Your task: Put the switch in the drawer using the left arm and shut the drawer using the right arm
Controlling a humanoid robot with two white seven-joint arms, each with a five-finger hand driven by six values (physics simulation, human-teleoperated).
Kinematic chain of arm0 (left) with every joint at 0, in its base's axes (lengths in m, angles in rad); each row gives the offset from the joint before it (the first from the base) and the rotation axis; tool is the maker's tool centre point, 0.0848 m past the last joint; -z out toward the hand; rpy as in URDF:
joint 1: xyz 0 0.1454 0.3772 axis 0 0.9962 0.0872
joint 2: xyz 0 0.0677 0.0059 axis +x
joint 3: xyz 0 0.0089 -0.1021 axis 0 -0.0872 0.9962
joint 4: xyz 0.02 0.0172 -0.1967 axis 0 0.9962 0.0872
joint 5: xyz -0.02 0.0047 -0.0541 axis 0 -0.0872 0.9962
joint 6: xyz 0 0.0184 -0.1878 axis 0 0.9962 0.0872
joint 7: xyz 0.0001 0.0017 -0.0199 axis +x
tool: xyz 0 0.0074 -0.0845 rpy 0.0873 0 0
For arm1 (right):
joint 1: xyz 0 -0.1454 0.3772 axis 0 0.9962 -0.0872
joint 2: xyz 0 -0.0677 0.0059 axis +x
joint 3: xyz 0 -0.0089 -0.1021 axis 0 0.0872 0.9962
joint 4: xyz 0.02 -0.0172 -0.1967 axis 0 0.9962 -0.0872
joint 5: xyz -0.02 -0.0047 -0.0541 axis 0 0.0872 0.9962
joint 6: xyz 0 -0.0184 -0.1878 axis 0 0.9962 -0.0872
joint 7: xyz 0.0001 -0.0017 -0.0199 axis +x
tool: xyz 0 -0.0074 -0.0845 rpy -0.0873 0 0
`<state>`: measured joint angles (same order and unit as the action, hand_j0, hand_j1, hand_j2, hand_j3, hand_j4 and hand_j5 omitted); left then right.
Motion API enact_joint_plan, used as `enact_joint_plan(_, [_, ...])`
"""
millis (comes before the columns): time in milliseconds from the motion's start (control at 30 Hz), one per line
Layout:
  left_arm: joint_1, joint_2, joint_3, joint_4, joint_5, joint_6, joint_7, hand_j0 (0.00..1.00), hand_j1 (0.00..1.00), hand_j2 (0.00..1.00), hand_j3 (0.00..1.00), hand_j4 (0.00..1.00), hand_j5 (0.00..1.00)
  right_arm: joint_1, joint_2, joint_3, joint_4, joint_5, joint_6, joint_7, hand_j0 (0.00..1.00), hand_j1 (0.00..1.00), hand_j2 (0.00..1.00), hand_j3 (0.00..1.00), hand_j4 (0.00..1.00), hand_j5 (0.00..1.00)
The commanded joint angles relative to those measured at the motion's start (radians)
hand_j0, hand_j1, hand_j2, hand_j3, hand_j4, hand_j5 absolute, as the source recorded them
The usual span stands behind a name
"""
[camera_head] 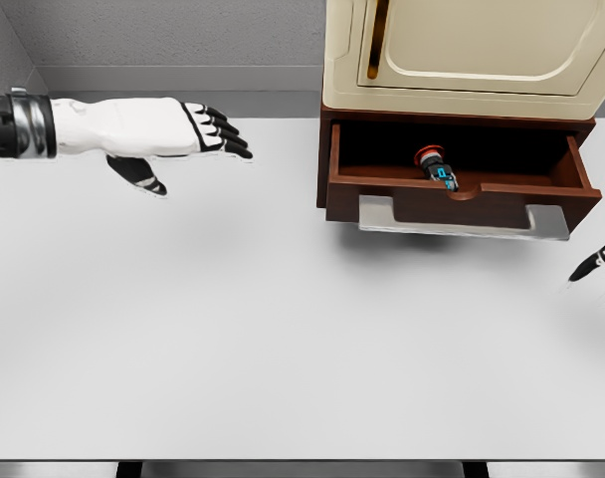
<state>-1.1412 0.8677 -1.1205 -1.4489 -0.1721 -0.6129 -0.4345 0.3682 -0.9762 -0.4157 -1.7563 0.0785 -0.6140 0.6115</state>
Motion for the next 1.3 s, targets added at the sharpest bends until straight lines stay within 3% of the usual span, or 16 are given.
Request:
enact_joint_plan(0, [0.000,0.000,-0.004,0.008,0.006,0.002,0.000,1.00,1.00,1.00,1.00,1.00,1.00,0.000,-0.001,-0.031,-0.002,-0.033,0.003,-0.001,0.59,0.59,0.59,0.59,0.59,0.59])
enact_joint_plan(133, [0.000,-0.001,-0.004,0.050,0.002,0.002,0.000,1.00,1.00,1.00,1.00,1.00,1.00,-0.015,-0.015,0.009,-0.002,-0.033,0.003,-0.001,0.58,0.58,0.58,0.58,0.58,0.58])
enact_joint_plan(167, [-0.003,-0.001,-0.004,0.053,0.003,0.002,0.000,1.00,1.00,1.00,1.00,1.00,1.00,-0.023,-0.056,0.037,-0.002,-0.031,0.003,-0.001,0.58,0.58,0.58,0.58,0.58,0.58])
enact_joint_plan(267, [-0.002,0.000,-0.004,0.056,0.009,0.002,0.000,1.00,1.00,1.00,1.00,1.00,1.00,-0.041,-0.070,0.064,-0.003,-0.031,0.003,-0.001,0.58,0.58,0.58,0.58,0.58,0.58])
enact_joint_plan(500, [0.012,0.000,0.030,-0.015,0.008,0.002,-0.023,1.00,1.00,1.00,1.00,1.00,1.00,-0.124,-0.078,0.166,-0.003,-0.028,0.003,-0.001,0.58,0.58,0.58,0.58,0.58,0.58])
enact_joint_plan(567, [0.120,-0.003,0.114,-0.033,0.008,0.002,-0.061,1.00,1.00,1.00,1.00,1.00,1.00,-0.152,-0.084,0.205,-0.003,-0.023,0.003,-0.001,0.58,0.58,0.58,0.58,0.58,0.58])
enact_joint_plan(633, [0.158,-0.007,0.160,-0.057,0.008,0.002,-0.075,1.00,1.00,1.00,1.00,1.00,1.00,-0.166,-0.084,0.216,-0.003,-0.025,0.003,-0.001,0.59,0.59,0.59,0.59,0.59,0.59])
enact_joint_plan(867, [0.155,-0.007,0.162,-0.068,0.009,0.002,-0.076,1.00,1.00,1.00,1.00,1.00,1.00,-0.193,-0.084,0.239,-0.002,-0.026,0.003,-0.001,0.60,0.60,0.60,0.60,0.60,0.60])
enact_joint_plan(1000, [0.153,-0.004,0.162,-0.068,0.009,0.002,-0.076,1.00,1.00,1.00,1.00,1.00,1.00,-0.256,-0.082,0.316,0.001,-0.026,0.003,-0.001,0.61,0.61,0.61,0.61,0.61,0.61])
enact_joint_plan(1267, [0.153,0.005,0.162,-0.088,0.009,0.002,-0.076,1.00,1.00,1.00,1.00,1.00,1.00,-0.281,-0.079,0.333,0.006,-0.023,0.003,-0.001,0.63,0.63,0.63,0.63,0.63,0.63])
